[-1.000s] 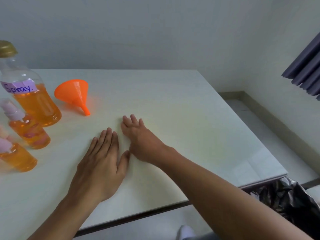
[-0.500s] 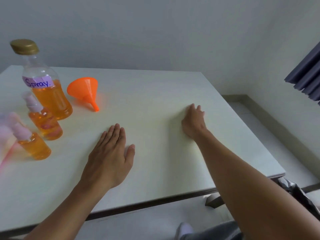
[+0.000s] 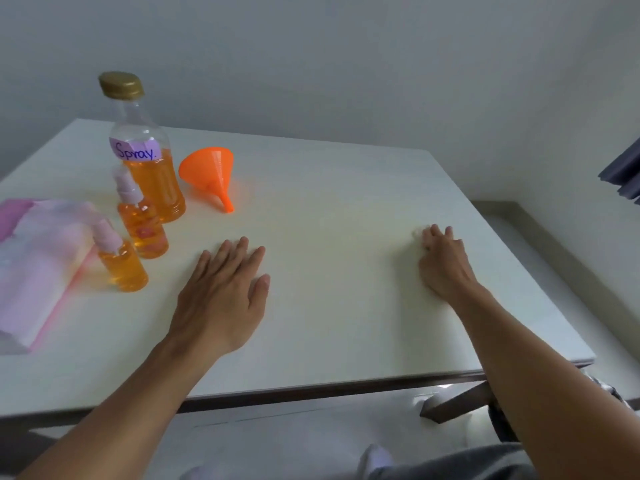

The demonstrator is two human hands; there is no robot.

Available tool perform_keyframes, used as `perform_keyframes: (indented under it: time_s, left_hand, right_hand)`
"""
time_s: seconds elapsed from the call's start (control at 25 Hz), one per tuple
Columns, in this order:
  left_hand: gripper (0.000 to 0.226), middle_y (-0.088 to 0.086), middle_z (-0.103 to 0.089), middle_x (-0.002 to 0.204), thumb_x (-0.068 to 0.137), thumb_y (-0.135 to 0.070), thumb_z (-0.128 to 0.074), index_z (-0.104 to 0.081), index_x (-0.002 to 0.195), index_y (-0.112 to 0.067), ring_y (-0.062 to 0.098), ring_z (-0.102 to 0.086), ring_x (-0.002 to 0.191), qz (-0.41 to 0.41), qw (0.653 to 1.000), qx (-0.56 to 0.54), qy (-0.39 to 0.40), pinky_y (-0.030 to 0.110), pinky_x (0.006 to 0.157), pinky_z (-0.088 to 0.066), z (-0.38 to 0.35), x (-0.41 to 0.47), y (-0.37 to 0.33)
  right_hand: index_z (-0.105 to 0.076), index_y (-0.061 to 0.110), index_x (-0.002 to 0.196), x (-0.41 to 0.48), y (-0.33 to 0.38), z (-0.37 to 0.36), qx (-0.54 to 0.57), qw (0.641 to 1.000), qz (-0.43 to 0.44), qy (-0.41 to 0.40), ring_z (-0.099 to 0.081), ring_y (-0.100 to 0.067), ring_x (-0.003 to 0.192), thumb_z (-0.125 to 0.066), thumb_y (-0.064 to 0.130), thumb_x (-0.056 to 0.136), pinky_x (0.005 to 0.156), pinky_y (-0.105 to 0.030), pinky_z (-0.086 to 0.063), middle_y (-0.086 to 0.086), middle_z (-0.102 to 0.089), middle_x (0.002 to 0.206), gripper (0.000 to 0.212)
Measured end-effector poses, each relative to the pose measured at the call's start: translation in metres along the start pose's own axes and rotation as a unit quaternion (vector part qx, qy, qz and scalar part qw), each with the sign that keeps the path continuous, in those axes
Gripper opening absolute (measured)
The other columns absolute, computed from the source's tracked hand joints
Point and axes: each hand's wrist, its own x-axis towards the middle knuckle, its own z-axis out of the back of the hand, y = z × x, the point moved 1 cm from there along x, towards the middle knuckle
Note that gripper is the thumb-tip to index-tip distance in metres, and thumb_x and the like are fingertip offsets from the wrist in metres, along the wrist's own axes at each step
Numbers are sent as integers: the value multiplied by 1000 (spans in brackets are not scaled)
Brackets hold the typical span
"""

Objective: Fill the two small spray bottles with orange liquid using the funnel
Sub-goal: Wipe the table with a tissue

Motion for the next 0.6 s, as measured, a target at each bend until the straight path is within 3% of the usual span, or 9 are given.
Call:
perform_keyframes:
  time_s: [0.08,0.12,0.24,0.32,0.4,0.52,0.6]
  left_hand:
    - [61,-2,-4,165,100,-47,-10,-12,157,-24,15,1,152,11,1000,-2,1,34,122,3,-3,4,-4]
    - [62,-1,-5,165,101,-46,-12,-12,157,-20,15,0,152,21,1000,-6,0,34,122,2,-4,5,-6]
    - [63,1,-8,165,100,-44,-12,-14,156,-14,15,-3,152,40,999,-25,-9,32,123,-1,-3,6,-4]
    - [61,2,-10,165,102,-40,-18,-16,156,-13,14,-4,152,39,998,-39,-13,30,122,0,-1,6,-4]
    - [59,1,-10,165,103,-39,-22,-15,156,-14,14,-4,152,40,998,-42,-15,29,121,1,-1,6,-5]
    - [59,0,-7,165,103,-39,-19,-12,157,-15,14,-2,152,40,999,-33,-7,30,121,0,-2,6,-4]
    - [59,0,-7,165,103,-39,-17,-12,157,-15,14,-2,152,39,999,-29,-1,29,121,1,-3,6,-4]
  right_hand:
    - [-46,-9,139,18,15,-10,25,994,-98,-29,-25,-44,146,-31,-14,92,123,-51,-19,-25,-41,145,50]
    - [-44,-11,139,27,33,-19,40,994,-100,-25,-25,-44,147,-31,-13,92,123,-51,-19,-26,-40,146,49]
    - [-33,-9,149,24,104,-59,73,995,67,33,-17,-41,152,-36,-10,90,126,-42,-13,-24,-28,160,59]
    - [-20,-2,158,-8,142,-76,35,966,238,94,-4,-32,157,-38,-11,88,126,-37,1,-15,-12,169,72]
    - [-17,3,160,-46,146,-76,24,930,350,106,1,-23,158,-36,-17,85,126,-33,5,-7,-8,170,79]
    - [-23,10,159,-68,107,-53,46,900,415,122,-2,-15,157,-34,-22,78,128,-34,2,-2,-13,169,88]
    - [-31,11,157,-49,73,-41,13,907,404,121,-7,-17,156,-35,-22,73,128,-34,1,-3,-19,167,91]
